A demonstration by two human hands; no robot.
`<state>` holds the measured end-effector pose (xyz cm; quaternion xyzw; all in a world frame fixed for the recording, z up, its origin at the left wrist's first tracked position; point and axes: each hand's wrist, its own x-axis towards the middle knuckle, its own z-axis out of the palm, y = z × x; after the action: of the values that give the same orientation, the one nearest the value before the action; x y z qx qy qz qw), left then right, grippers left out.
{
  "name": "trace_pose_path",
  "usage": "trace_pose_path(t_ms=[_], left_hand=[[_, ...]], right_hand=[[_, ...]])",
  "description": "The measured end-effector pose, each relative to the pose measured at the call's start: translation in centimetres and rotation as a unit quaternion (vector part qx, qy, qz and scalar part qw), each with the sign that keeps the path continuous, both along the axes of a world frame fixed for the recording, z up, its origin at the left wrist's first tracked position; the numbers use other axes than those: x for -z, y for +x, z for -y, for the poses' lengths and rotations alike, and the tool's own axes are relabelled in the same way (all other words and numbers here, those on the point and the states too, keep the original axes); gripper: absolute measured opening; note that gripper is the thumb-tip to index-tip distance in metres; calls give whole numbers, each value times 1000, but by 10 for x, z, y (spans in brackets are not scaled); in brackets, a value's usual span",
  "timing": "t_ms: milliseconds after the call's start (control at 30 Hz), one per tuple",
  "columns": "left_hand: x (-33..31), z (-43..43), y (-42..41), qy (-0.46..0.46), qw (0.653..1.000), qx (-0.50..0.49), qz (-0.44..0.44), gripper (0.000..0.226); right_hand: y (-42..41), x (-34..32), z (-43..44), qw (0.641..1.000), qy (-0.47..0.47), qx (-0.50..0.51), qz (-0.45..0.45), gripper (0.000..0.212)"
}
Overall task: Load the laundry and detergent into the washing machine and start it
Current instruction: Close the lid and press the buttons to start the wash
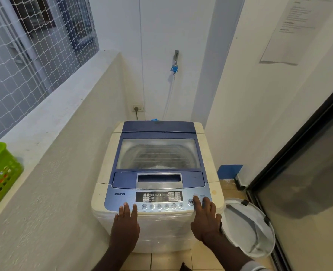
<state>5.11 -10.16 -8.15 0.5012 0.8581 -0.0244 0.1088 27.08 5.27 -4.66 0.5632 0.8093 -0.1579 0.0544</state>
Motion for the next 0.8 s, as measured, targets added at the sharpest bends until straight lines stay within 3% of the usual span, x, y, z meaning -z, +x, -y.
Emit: trace_pose_path(t_ms=[167,267,633,800], left_hand=[[-2,-2,1,-7,1000,-6,2,74],[-2,-2,-1,-6,1000,-7,3,76],[0,2,-6,-19,1000,-9,13,82],[0,2,-7,-23,1000,-8,14,84]], right_hand=[[7,3,6,997,-71,-27,20,102],[19,9,10,995,-60,-67,41,110],[25,6,12,995,-38,-84,36,107],[22,-2,11,996,-38,-76,31,96]])
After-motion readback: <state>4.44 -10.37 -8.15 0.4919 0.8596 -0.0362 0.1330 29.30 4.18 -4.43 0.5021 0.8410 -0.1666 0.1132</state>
